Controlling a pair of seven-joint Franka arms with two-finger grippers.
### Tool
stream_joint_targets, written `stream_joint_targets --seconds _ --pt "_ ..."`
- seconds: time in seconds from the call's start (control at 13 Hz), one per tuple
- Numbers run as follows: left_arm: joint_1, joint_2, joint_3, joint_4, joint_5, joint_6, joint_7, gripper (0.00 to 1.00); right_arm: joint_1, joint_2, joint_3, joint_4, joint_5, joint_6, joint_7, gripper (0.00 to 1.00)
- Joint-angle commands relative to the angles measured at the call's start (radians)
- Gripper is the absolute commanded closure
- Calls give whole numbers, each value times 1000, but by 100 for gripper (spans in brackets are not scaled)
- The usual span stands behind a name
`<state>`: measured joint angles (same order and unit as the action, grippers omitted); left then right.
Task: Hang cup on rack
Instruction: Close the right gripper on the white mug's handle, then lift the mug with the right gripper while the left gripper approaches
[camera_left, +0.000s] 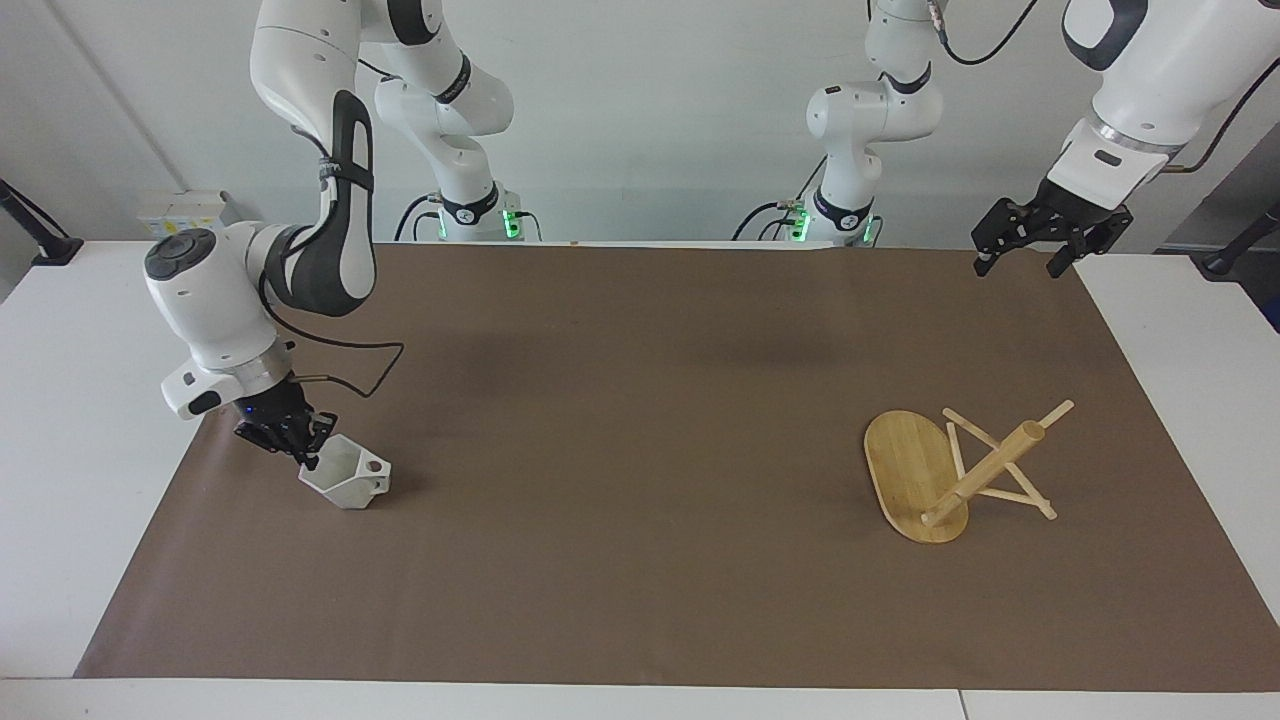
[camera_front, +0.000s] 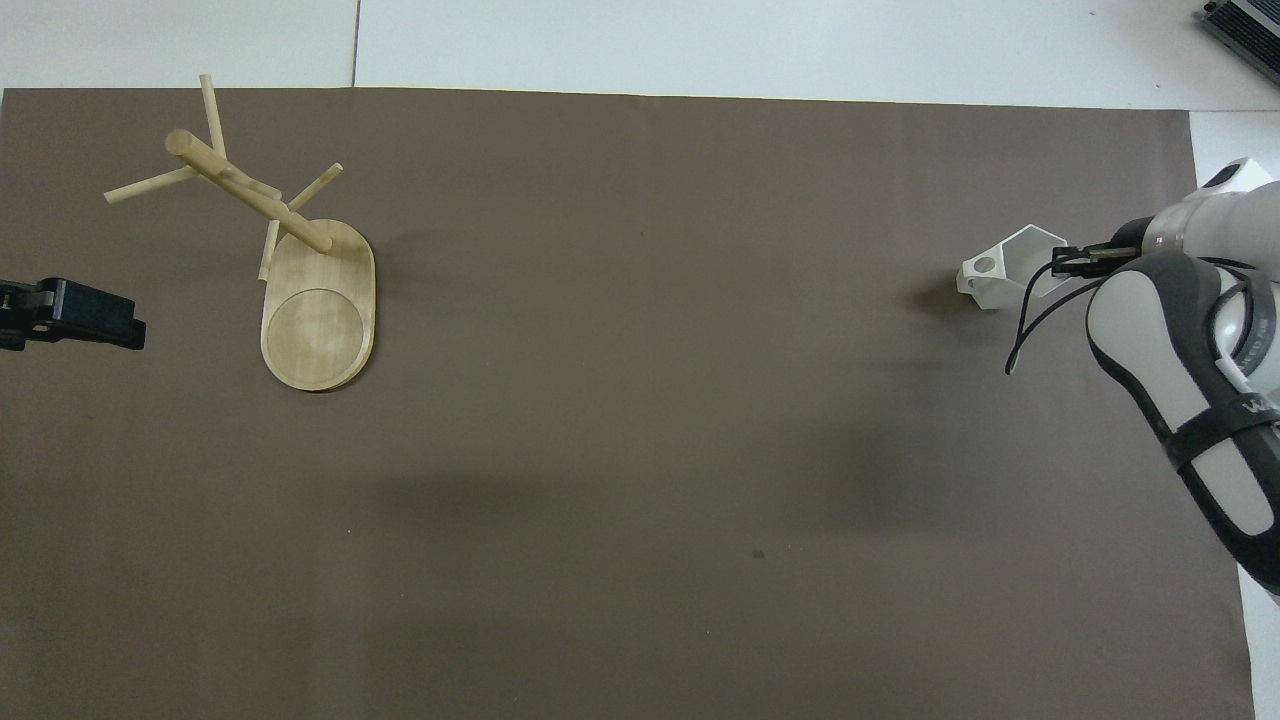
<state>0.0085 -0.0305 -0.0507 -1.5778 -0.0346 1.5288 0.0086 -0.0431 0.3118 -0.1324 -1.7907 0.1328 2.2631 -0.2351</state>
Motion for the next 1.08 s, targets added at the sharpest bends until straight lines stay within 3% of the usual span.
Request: stream_joint_targets --seconds 0.0,0.23,0.39,0.54,0.69,0.85,1.0 --pt "14 -32 3 -37 -2 -3 -21 0 -4 -37 22 88 13 -147 -7 100" --pt "5 -60 2 -99 -56 14 -207 0 -4 -103 80 90 34 -233 -4 100" --pt "1 -60 2 -135 -122 54 -335 0 -1 -147 97 91 222 -278 3 100" --pt "-1 -49 0 -158 -197 83 -494 0 0 -183 126 91 310 -303 5 100" --pt "-1 -58 0 -230 -322 169 -709 0 0 -209 180 91 320 -301 14 100" --pt "1 -63 0 -295 -453 201 -867 0 2 -223 218 91 431 -301 72 100" --pt "-5 -104 -7 -399 -560 313 -979 0 2 -237 278 91 526 -287 123 100"
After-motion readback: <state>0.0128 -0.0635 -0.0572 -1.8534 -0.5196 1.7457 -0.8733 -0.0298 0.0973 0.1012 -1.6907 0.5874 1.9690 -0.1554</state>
